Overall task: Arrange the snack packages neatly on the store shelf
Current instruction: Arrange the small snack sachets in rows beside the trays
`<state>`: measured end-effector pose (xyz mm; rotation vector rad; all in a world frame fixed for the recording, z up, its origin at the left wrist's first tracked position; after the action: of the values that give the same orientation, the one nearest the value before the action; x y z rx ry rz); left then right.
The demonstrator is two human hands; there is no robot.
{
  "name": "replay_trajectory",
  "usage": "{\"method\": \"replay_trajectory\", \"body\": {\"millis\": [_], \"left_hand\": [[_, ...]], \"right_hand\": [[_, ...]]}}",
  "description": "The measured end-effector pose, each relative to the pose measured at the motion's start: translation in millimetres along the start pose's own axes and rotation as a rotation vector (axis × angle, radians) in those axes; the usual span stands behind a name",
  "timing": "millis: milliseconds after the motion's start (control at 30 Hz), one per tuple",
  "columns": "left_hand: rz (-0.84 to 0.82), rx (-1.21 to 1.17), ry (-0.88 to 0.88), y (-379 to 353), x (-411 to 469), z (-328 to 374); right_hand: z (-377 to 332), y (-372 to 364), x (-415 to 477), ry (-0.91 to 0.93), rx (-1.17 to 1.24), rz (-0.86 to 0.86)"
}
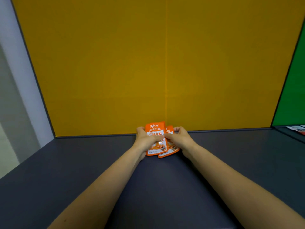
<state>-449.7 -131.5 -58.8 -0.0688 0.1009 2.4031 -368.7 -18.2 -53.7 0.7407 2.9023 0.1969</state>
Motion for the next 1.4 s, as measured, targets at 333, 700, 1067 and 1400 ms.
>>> {"method": "replay_trajectory", "body": {"millis": [333,700,1067,1400], "left_hand": [[-0.104,-0.076,0.029,-11,-17,11],[-0.226,-0.088,0.018,-111,-49,34],[-0.425,-0.103,-0.001,-326,-88,50],[-0.564,-0.122,0.017,-509,-121,49]], "right_hand": [[-2,14,-34,0.047,0.122,0.049],[3,115,-116,0.030,0.088,0.197],[41,337,-249,-0.025,0.053,0.420],[92,519,-344,-0.105,0.059,0.552]]}}
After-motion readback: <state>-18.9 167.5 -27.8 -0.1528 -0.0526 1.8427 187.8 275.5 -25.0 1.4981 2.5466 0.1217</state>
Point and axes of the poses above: each hand's wrist, its own x-axis towards the middle knuckle, its own y-axis out of the back of the hand, z = x × y, the point moved 8 cm from there along x, towards the middle knuckle, and after that the axes turned 12 degrees about -z, right-handed, at the moved point
